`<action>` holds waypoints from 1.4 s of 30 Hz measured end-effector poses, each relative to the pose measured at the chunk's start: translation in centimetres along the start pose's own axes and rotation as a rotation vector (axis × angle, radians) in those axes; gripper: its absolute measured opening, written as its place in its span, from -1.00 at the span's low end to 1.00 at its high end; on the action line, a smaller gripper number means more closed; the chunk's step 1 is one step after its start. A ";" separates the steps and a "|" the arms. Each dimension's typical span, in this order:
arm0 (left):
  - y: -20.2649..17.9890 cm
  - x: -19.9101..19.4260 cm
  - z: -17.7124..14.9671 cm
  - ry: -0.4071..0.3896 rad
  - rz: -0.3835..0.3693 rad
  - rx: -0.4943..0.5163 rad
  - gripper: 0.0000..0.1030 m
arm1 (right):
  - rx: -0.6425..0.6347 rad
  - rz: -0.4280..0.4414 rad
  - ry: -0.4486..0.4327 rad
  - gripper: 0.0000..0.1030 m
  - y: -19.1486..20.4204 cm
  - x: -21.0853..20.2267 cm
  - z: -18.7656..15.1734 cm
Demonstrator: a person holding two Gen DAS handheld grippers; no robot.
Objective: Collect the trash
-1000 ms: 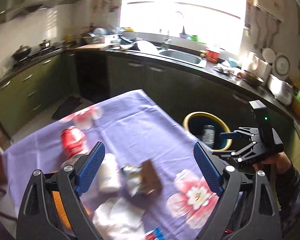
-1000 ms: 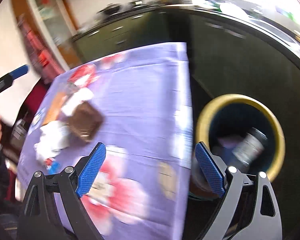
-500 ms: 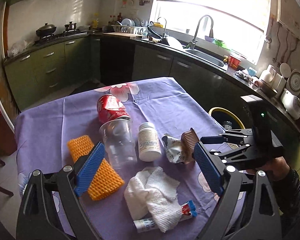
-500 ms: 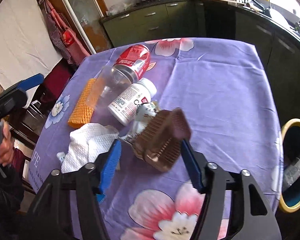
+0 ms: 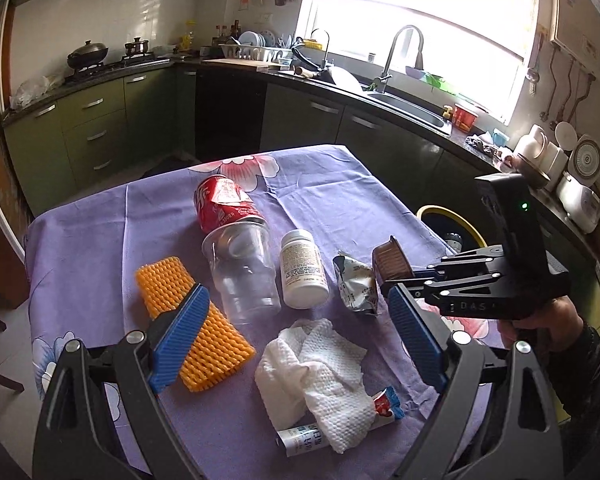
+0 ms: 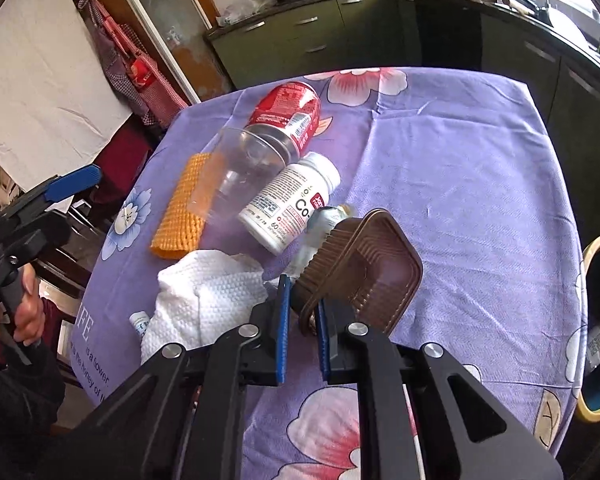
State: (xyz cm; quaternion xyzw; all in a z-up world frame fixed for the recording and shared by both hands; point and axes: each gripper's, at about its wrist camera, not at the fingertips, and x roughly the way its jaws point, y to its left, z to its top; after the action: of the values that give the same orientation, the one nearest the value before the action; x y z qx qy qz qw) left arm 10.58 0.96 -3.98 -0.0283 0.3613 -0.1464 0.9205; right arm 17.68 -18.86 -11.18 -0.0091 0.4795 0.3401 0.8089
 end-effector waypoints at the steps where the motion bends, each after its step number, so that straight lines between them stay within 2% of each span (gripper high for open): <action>1: -0.1 0.0 0.0 0.000 -0.001 0.003 0.67 | 0.001 0.000 -0.007 -0.76 0.0 -0.3 0.0; 8: -1.0 0.1 -0.1 0.011 -0.008 0.035 0.68 | 0.023 -0.053 -0.086 -0.76 -1.2 -4.8 -0.9; 11: -1.2 0.4 -0.1 0.017 -0.011 0.036 0.68 | 0.058 -0.117 -0.140 -0.76 -3.1 -7.9 -1.5; 16: -1.9 0.9 0.0 0.027 -0.013 0.048 0.68 | 0.168 -0.276 -0.191 -0.76 -9.1 -12.4 -2.5; 18: -2.1 1.2 0.0 0.031 -0.015 0.050 0.68 | 0.228 -0.355 -0.174 -0.75 -12.8 -13.2 -2.9; 21: -2.7 1.6 0.1 0.041 -0.016 0.060 0.68 | 0.308 -0.413 -0.131 -0.75 -17.9 -12.9 -3.5; 25: -3.2 1.9 0.3 0.053 -0.003 0.072 0.68 | 0.388 -0.448 -0.056 -0.75 -23.8 -10.9 -4.2; 29: -3.2 2.2 0.5 0.065 0.014 0.067 0.68 | 0.436 -0.483 -0.015 -0.73 -27.5 -9.3 -4.5; 30: -3.2 2.2 0.5 0.068 0.017 0.069 0.68 | 0.447 -0.495 -0.004 -0.69 -28.3 -9.0 -4.6; 32: -3.3 2.4 0.5 0.075 0.021 0.072 0.68 | 0.452 -0.536 0.007 -0.09 -29.3 -8.6 -5.0; 33: -3.4 2.5 0.5 0.080 0.023 0.075 0.68 | 0.443 -0.565 0.009 0.01 -29.5 -8.6 -5.1; 36: -3.6 2.8 0.6 0.091 0.028 0.082 0.68 | 0.417 -0.626 -0.004 0.05 -29.2 -8.9 -5.5; 42: -3.6 3.0 0.4 0.105 0.048 0.089 0.68 | 0.392 -0.604 -0.040 0.09 -27.7 -10.1 -6.7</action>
State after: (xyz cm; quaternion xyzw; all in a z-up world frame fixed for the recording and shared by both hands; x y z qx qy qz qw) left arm 12.07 -3.32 -5.06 0.0289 0.4028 -0.1416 0.9038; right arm 24.92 -47.87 -15.52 0.0115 0.4955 -0.0126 0.8684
